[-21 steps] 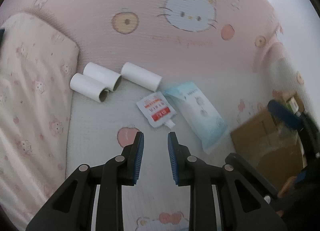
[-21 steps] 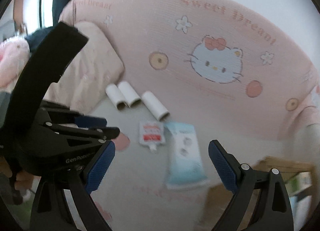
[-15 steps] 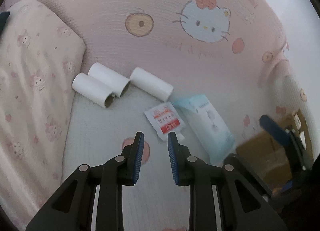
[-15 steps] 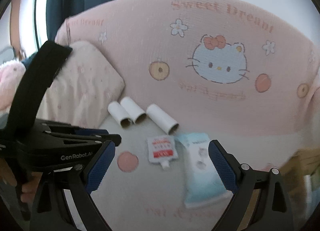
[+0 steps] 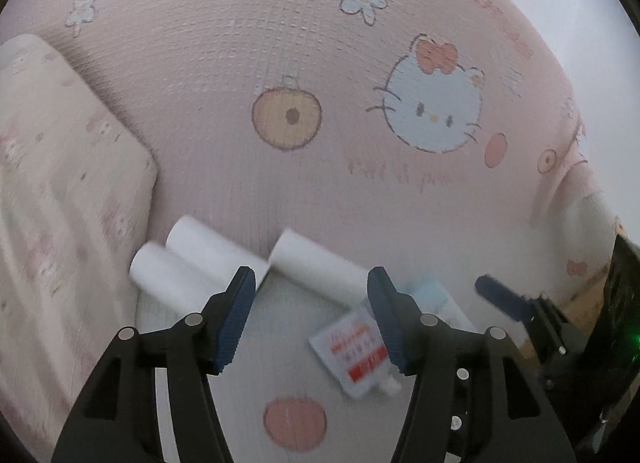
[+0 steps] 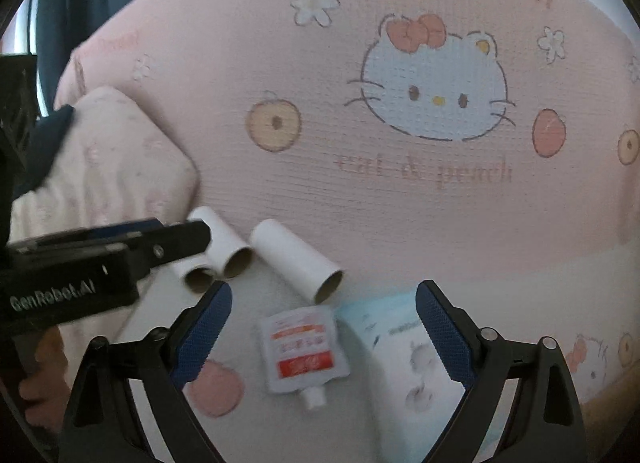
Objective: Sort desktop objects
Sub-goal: 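Move both tools toward the lone white paper roll on the bed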
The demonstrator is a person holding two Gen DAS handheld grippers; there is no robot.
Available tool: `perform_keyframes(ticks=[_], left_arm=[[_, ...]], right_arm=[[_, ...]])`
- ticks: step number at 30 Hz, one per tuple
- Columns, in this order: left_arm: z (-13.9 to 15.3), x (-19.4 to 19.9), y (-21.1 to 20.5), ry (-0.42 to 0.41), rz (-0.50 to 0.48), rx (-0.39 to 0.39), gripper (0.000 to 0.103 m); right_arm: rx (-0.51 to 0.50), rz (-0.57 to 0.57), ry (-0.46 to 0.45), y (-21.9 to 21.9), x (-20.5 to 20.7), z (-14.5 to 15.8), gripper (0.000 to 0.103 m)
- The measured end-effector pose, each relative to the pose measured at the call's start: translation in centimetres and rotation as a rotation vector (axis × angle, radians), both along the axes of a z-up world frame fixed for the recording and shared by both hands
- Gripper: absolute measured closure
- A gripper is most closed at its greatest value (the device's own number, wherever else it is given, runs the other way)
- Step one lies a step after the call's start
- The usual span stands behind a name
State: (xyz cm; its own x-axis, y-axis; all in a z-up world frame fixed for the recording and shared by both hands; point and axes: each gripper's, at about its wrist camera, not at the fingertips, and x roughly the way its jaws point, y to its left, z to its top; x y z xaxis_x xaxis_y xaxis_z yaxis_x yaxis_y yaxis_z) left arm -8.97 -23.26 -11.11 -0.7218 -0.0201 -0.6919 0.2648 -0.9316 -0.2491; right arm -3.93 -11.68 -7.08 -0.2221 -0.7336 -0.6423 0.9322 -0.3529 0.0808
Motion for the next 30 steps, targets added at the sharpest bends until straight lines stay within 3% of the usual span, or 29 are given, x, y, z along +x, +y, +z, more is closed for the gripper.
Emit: perform_keyframes(ticks=[1, 3, 5, 8, 12, 18, 22, 26, 30], left_arm=[[-0.1, -0.4, -0.3, 0.004, -0.001, 0.006, 0.041], [-0.2, -1.9, -0.8, -0.003, 0.013, 0.032, 0.041], [-0.1, -3.2, -1.4, -0.005, 0.022, 0.067, 0.044], [-0.6, -5.2, -2.0, -0.009, 0.012, 0.109, 0.045], [-2.5, -7.8, -2.6, -0.094, 0.011, 0.145, 0.045], [-5.0, -9.5, -2.7, -0.207, 0.048, 0.034, 0.052], [-6.8, -9.3, -3.8, -0.223, 0.044, 0.198, 0.060], [-7.5, -8.7, -4.2, -0.206, 0.051, 0.311, 0.078], [-7.6, -8.3, -3.2, -0.215, 0.025, 0.296, 0.080]], right_arm=[[0.004, 0.002, -0.009, -0.3, -0.4, -0.3, 0.021], [0.027, 0.009, -0.033, -1.2, -1.2, -1.0, 0.055], [0.047, 0.006, -0.059, -2.0, -2.0, -1.7, 0.073], [0.053, 0.021, -0.096, -2.5, -2.7, -2.5, 0.074], [0.051, 0.015, -0.181, -2.8, -3.7, -3.3, 0.074], [0.070, 0.015, -0.267, -2.6, -4.9, -4.8, 0.074], [0.079, 0.033, -0.278, -2.4, -4.9, -5.3, 0.074], [0.075, 0.058, -0.258, -2.5, -5.1, -5.1, 0.074], [0.098, 0.063, -0.288, -2.8, -5.8, -5.5, 0.074]])
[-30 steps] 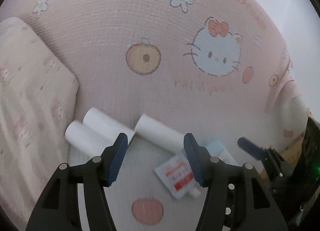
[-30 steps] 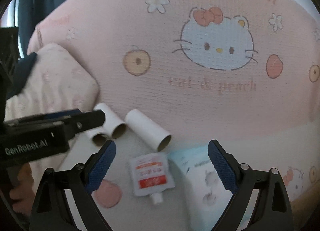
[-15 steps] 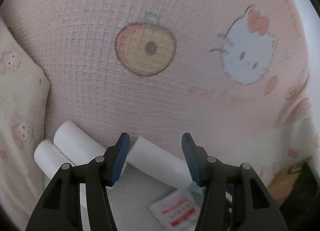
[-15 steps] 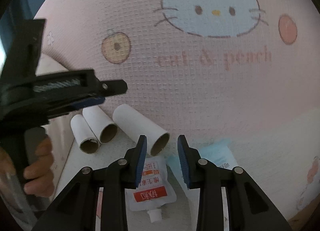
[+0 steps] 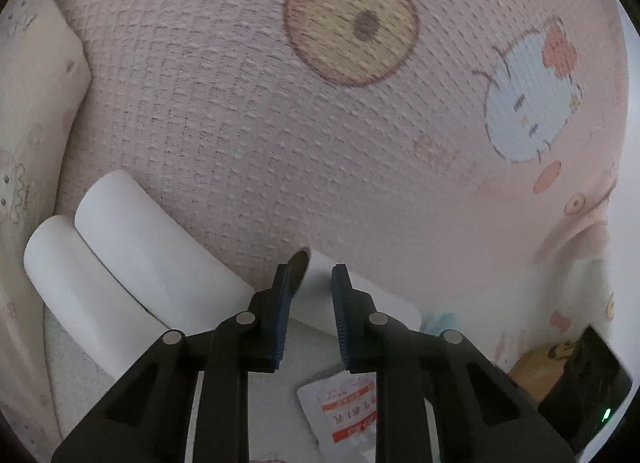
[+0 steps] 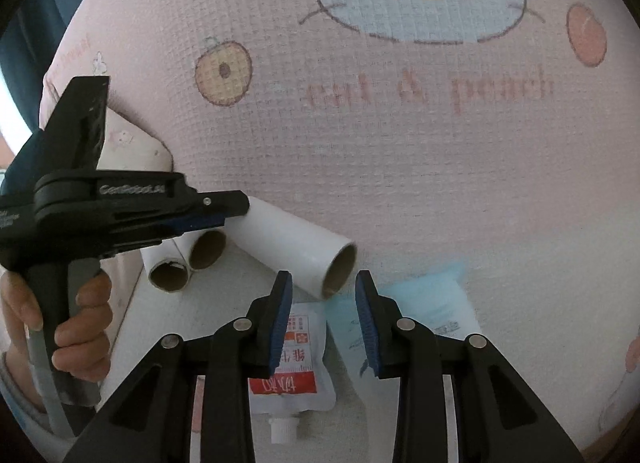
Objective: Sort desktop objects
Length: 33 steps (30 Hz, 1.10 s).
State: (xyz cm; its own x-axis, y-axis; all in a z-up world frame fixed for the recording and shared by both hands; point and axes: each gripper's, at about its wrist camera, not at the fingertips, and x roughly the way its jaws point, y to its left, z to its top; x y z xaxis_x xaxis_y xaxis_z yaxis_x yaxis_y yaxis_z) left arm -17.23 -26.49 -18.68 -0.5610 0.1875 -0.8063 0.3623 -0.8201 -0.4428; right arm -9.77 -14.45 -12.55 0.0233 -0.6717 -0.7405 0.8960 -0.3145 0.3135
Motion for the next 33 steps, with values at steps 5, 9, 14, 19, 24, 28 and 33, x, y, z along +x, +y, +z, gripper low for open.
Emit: perform_keyframes(ticks=[5, 9, 14, 19, 24, 28, 33], left_arm=[[0.1, 0.4, 2.0, -0.010, -0.055, -0.071, 0.080], [-0.1, 0.4, 2.3, -0.016, -0.054, -0.039, 0.076], [-0.7, 1.1, 3.3, -0.012, -0.082, -0.025, 0.076], [0.0, 1.8, 4.2, -0.012, -0.077, -0.056, 0.075], [1.9, 4.3, 3.9, 0.034, -0.062, -0.103, 0.075], [3.8, 6.9, 3.5, 0.071, -0.043, -0.170, 0.075], [4.1, 11.0, 2.6, 0.079, -0.022, -0.082, 0.075]], right_arm=[[-0.011, -0.001, -0.050, 0.1, -0.8, -1.0, 0.074], [-0.047, -0.026, -0.151, 0.5, -2.1, -1.4, 0.074], [-0.067, 0.006, -0.158, 0.8, -1.5, -1.2, 0.074], [-0.068, 0.018, -0.160, 0.7, -1.4, -1.2, 0.074], [-0.089, 0.057, -0.177, 1.2, -1.2, 0.2, 0.074], [-0.086, 0.111, -0.192, 1.8, 0.2, 1.2, 0.073], [-0.116, 0.103, -0.203, 5.0, 0.1, 3.0, 0.073]])
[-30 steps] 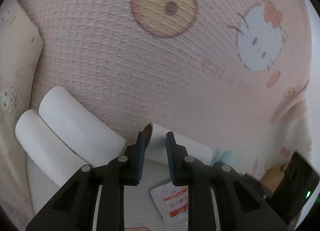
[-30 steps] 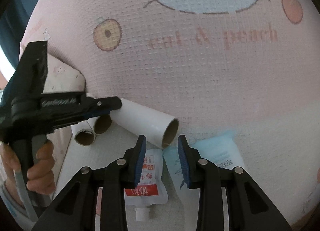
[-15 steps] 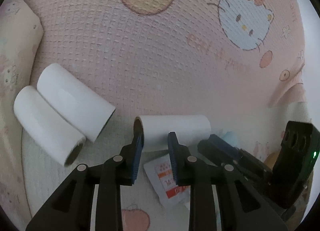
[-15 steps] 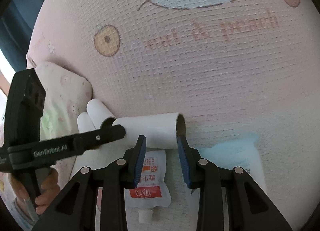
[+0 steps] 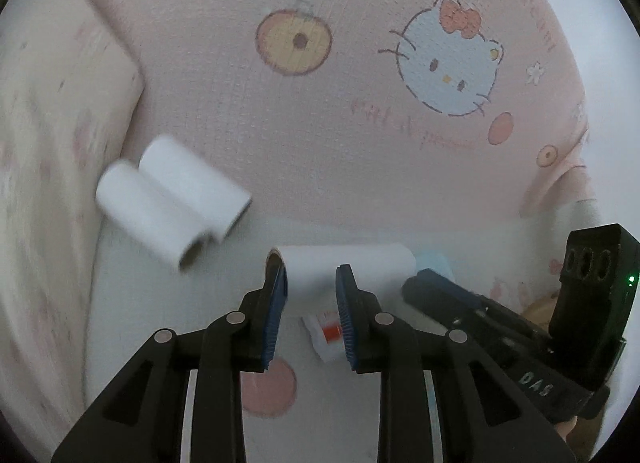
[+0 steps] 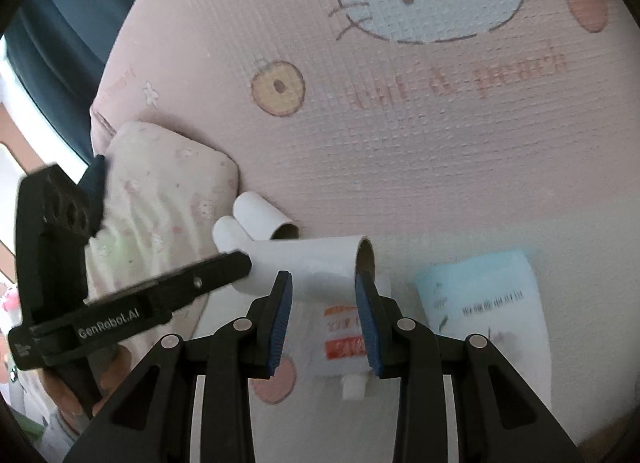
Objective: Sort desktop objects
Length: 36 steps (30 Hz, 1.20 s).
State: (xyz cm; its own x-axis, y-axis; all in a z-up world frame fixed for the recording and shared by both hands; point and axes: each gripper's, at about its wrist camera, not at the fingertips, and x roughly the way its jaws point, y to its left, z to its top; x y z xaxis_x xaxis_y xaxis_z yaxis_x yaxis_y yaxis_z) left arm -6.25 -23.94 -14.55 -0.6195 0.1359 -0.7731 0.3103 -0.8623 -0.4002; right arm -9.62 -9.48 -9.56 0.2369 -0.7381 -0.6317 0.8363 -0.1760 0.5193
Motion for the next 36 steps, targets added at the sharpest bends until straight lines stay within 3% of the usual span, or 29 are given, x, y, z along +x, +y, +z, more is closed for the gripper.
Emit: perform_keyframes(ticks=[3, 7, 13, 25, 27, 29, 34, 36], left_arm=[[-0.9, 1.2, 1.0, 0.004, 0.030, 0.046, 0.072], [-2.0, 3.0, 2.0, -0.027, 0.017, 0.067, 0.072], [-2.1, 6.0, 2.7, -0.026, 0.026, 0.106, 0.071], [-2.5, 7.9, 6.7, -0.070, -0.077, 0.051, 0.068], [-2.2, 8.0, 7.1, -0.087, -0.066, 0.017, 0.059], [-1.6, 8.8, 7.4, -0.077, -0.049, -0.026, 0.056], [-0.9, 11.3, 8.0, -0.030, -0.043, -0.040, 0.059], [-1.2, 11.8, 8.1, -0.033, -0.042, -0.008, 0.074]], right_arm=[[0.003, 0.028, 0.001, 0.7, 0.9, 0.4, 0.073], [0.028, 0.102, 0.076, 1.3, 2.6, 0.1, 0.073], [0.042, 0.139, 0.111, 3.4, 4.4, 0.0, 0.073], [0.133, 0.149, 0.185, 9.0, 7.3, -0.5, 0.074], [0.148, 0.145, 0.181, 9.4, 7.2, -0.6, 0.074], [0.153, 0.131, 0.204, 9.9, 7.0, -0.1, 0.074], [0.142, 0.109, 0.302, 10.0, 6.4, 1.4, 0.074], [0.154, 0.098, 0.336, 9.5, 6.3, 1.3, 0.074]])
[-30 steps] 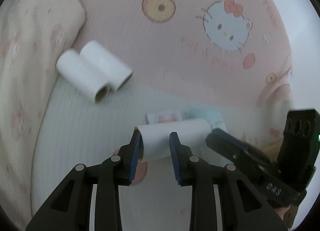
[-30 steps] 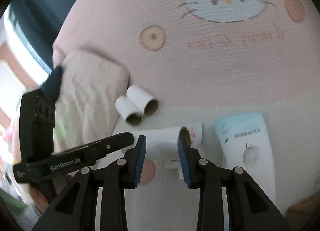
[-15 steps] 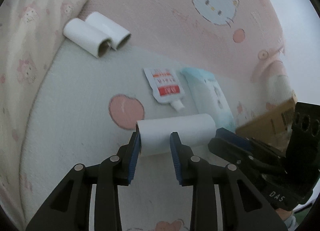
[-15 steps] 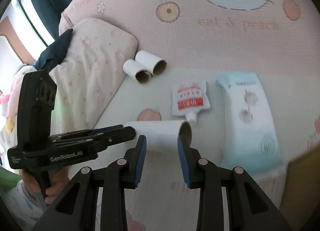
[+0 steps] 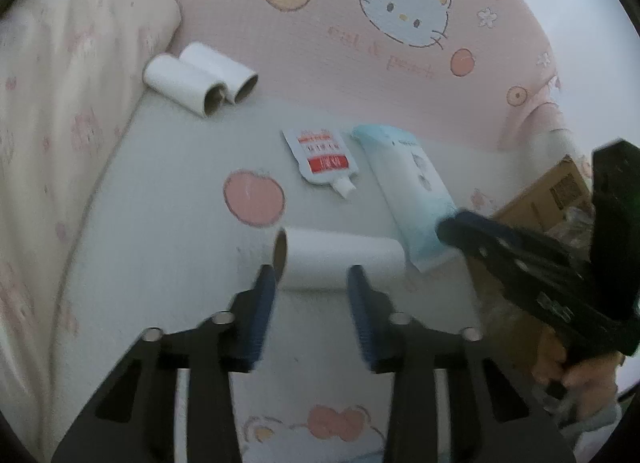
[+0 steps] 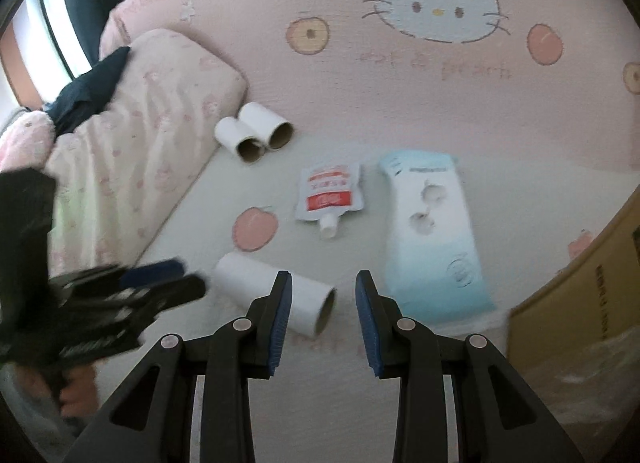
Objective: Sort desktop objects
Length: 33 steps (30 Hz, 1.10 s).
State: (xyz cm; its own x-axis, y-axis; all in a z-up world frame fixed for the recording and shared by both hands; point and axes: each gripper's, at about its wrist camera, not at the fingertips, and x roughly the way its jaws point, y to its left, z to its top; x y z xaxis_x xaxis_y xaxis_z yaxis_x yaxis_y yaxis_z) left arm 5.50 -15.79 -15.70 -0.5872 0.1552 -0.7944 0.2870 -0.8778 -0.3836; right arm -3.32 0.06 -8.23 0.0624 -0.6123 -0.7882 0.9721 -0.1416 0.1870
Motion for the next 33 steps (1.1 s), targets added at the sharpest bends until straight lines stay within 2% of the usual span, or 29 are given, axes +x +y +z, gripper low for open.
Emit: perform_keyframes(ticks=[1, 3, 8, 11, 13, 18, 19, 22, 28, 31, 33], left_arm=[[-0.3, 0.1, 0.1, -0.008, 0.002, 0.022, 0.075], [-0.5, 0.2, 0.3, -0.009, 0.002, 0.038, 0.075], [-0.7, 0.0, 0.6, 0.007, 0.000, 0.044, 0.075], [-1.3, -0.3, 0.2, -0.002, 0.016, 0.082, 0.075], [-1.9, -0.3, -0.2, -0.010, 0.028, 0.131, 0.074], [-3.5, -0.6, -1.9, -0.028, 0.093, 0.299, 0.055], [-3.8, -0.7, -2.5, -0.029, 0.114, 0.345, 0.055], [-4.3, -0.9, -3.4, -0.029, 0.158, 0.409, 0.053], [-4.3, -2.0, -4.0, -0.025, 0.170, 0.411, 0.053], [-3.8, -3.1, -3.6, -0.033, 0.135, 0.355, 0.053], [-3.5, -3.7, -3.2, -0.029, 0.113, 0.325, 0.053]], right_arm=[[0.007, -0.010, 0.039, -0.3, 0.1, -0.1, 0.074], [0.040, -0.025, 0.126, -1.1, 0.5, -0.6, 0.085], [0.063, 0.052, 0.160, -2.7, 1.3, -1.4, 0.086], [0.075, 0.062, 0.178, -3.3, 1.5, -1.6, 0.086], [0.077, 0.070, 0.168, -3.6, 1.3, -1.6, 0.086], [0.116, 0.101, 0.152, -4.2, 1.5, -2.5, 0.086], [0.134, 0.109, 0.138, -4.3, 1.6, -2.9, 0.086], [0.143, 0.119, 0.120, -4.0, 2.1, -3.3, 0.086], [0.182, 0.190, 0.046, -3.3, 3.4, -3.2, 0.085], [0.182, 0.228, -0.016, -2.9, 4.2, -3.2, 0.085], [0.186, 0.245, -0.020, -2.8, 4.8, -3.3, 0.085]])
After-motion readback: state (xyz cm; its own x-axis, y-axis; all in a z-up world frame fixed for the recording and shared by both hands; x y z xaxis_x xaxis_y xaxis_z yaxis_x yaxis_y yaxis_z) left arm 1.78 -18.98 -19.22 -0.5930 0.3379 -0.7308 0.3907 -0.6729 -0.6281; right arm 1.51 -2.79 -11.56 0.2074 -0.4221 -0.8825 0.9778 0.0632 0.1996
